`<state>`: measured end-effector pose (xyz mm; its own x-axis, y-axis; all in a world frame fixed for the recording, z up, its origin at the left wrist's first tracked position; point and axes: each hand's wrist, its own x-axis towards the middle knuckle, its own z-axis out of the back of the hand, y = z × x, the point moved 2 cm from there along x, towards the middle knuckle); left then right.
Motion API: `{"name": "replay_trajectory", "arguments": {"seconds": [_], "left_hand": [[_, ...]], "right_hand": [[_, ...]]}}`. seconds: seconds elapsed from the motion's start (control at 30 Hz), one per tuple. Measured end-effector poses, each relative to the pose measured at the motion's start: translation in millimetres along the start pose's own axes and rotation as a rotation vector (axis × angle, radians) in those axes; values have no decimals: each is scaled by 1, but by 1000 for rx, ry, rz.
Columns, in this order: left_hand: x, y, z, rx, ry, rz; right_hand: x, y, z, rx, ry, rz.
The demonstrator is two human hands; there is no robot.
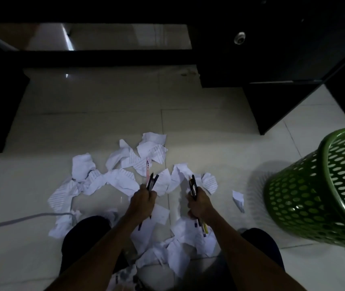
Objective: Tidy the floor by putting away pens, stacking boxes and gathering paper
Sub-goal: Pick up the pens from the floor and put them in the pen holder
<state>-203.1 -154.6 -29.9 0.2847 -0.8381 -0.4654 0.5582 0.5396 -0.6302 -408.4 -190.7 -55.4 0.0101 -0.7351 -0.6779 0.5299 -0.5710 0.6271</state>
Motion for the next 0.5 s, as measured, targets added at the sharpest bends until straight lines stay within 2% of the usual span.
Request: {"name": "replay_trajectory", "arguments": {"seconds": [0.17, 0.23, 0.4, 0.5], "left_hand": [[-17, -6, 27, -311, 85, 58], [-22, -4, 37, -394, 69, 85], [-38, 2, 62, -315, -63, -12], [-49, 3, 66, -372, -60, -54]], "right_hand": [[-19, 30, -14, -114, -52, 110], [-35, 48, -17, -137, -106, 174], [-69, 70, -28, -79, -117, 233], [-79, 68, -34, 2, -89, 193]]}}
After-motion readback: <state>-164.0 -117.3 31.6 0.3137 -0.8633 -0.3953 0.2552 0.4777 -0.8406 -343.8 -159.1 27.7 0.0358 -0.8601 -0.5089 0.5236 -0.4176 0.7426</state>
